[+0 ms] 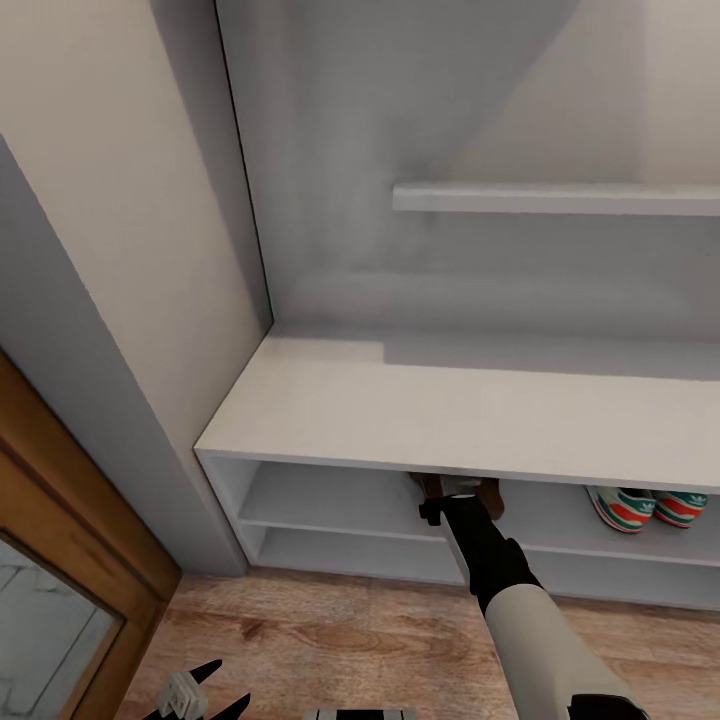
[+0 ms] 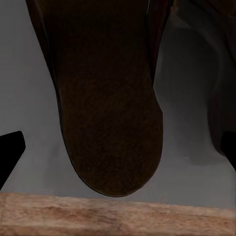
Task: Pick up the two gym shoes and the two sandals from the corridor floor and place them onto the hallstand (shoe rack) in the corridor, making sure they are on the rack and not on the floor. Arrange them so the two gym shoes are next to each other and the two sandals are next to each other.
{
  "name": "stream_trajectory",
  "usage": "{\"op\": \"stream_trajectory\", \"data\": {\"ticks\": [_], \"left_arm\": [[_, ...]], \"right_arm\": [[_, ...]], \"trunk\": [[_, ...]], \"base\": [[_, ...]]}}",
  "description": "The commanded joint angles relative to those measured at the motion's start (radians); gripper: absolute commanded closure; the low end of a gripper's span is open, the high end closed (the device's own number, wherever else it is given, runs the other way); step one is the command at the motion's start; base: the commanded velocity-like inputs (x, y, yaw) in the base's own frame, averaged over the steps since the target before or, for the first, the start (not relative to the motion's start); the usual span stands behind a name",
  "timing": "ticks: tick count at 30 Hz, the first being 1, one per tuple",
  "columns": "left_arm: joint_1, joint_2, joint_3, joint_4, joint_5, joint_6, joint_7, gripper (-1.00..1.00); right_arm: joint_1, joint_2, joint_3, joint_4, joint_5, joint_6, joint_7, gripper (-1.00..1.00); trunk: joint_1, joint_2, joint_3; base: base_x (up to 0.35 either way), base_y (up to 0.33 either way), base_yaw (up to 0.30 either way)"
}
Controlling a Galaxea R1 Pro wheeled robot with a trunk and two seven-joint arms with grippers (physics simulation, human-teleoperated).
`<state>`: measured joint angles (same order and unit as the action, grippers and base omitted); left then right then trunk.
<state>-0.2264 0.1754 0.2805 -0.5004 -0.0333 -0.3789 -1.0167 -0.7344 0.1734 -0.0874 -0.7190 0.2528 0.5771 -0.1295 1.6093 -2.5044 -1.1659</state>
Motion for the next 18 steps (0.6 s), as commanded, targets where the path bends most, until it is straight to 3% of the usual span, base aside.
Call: {"op": "stream_trajectory", "data": {"ticks": [1,18], "left_arm": [[-0.001,-0.001,0.005,0.000,-0.004,-0.003,-0.005,-1.00],[-0.001,-0.001,0.005,0.000,-0.004,-0.003,-0.005,-1.00]], "right_arm": [[0.000,0.001,-0.003,-0.001,0.004,0.004,0.001,-1.00],[0.000,0.001,-0.003,0.000,0.005,0.004,0.001,-1.00]], "trunk": [[0.000,0.000,-0.001],[0.000,0.000,-0.001]], "base": [[0.000,0.000,0.000],[-0.213,-0.132,0.000]]}}
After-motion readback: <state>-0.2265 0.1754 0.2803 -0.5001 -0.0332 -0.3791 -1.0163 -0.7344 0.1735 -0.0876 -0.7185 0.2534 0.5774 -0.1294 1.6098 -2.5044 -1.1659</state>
